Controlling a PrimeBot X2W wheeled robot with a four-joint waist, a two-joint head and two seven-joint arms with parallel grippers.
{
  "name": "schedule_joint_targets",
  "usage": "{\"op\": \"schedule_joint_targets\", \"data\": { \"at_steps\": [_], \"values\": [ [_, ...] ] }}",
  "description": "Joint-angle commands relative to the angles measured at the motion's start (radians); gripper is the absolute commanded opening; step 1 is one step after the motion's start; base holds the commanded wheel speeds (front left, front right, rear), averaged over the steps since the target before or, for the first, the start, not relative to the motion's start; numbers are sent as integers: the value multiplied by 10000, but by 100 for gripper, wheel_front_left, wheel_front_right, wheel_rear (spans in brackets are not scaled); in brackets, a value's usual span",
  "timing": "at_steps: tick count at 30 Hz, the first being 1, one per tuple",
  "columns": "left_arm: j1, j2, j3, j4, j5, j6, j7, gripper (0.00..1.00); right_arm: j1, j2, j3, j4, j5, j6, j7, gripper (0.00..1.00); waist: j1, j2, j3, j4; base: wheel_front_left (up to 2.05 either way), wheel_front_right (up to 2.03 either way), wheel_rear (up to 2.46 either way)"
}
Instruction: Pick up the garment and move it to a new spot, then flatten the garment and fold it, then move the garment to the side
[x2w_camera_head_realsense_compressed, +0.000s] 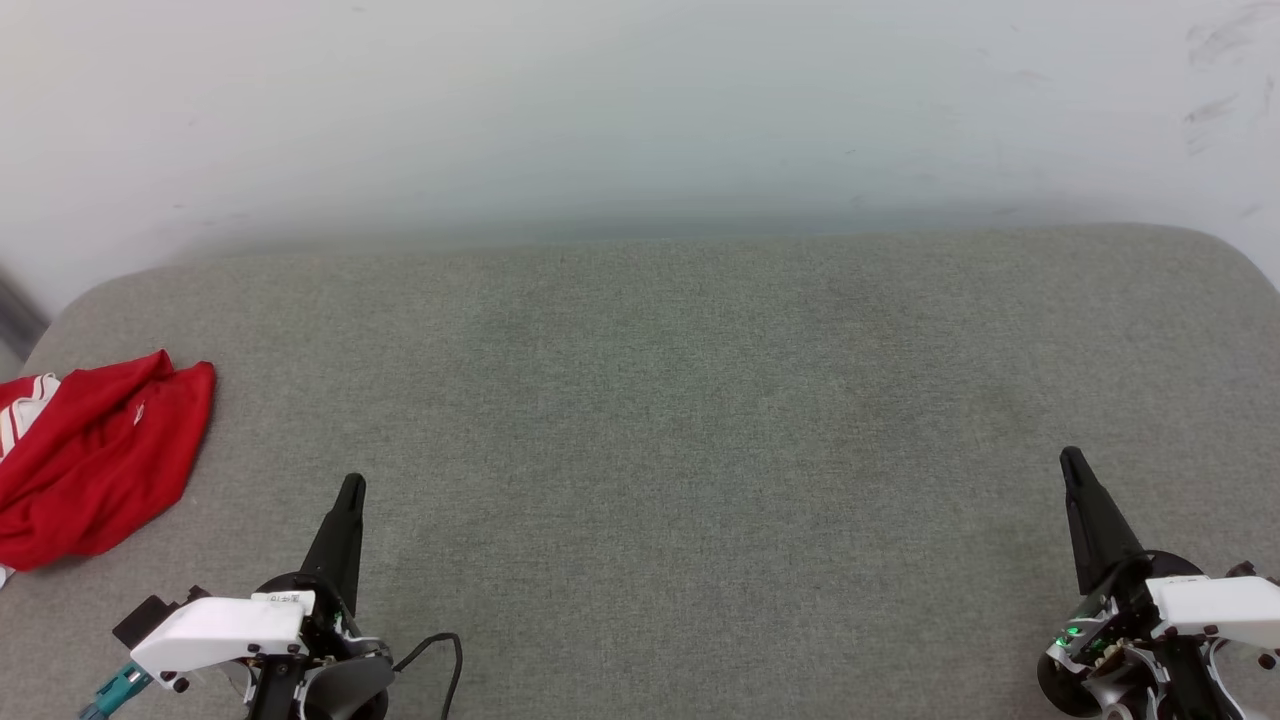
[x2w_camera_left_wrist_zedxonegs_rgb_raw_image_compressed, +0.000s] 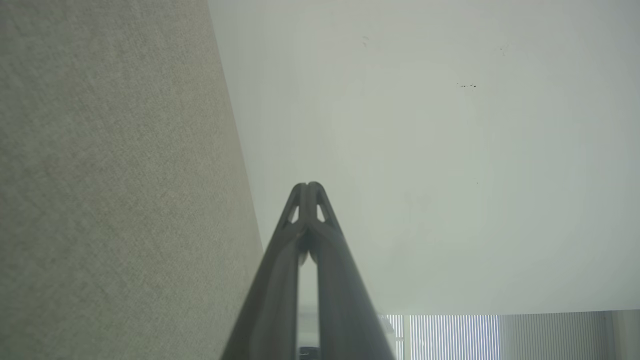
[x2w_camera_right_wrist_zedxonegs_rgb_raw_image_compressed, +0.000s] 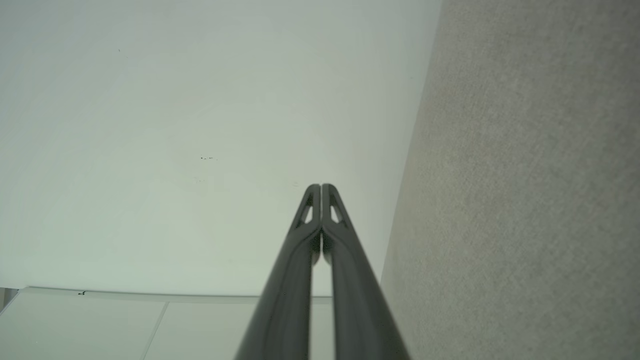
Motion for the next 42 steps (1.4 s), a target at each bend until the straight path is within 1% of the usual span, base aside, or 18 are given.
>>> {"op": "schedule_joint_targets", "data": {
  "at_steps": [1, 30, 31, 35, 42],
  "values": [
    [-72, -14, 30, -3, 19, -24, 20, 0, -124, 33, 3, 13, -45, -3, 8, 0, 0, 0, 0, 0, 0, 0, 0],
    [-72, -15, 29, -3, 17, -24, 17, 0, -124, 33, 5, 12, -45, -3, 6, 0, 0, 0, 0, 0, 0, 0, 0],
    [1, 0, -2, -2, 2, 0, -5, 100, 2, 0, 0, 0, -4, 0, -5, 100, 0, 0, 0, 0, 0, 0, 0],
    [270, -36, -62, 280, 15, 2, -51, 100, 273, 8, 20, 290, -23, -2, -34, 100, 0, 0, 3, 0, 0, 0, 0],
    [412, -33, -64, -61, 365, 2, -413, 100, 382, 9, 32, 141, -493, -2, -398, 100, 0, 0, 3, -8, 0, 0, 0]
  ]
}}
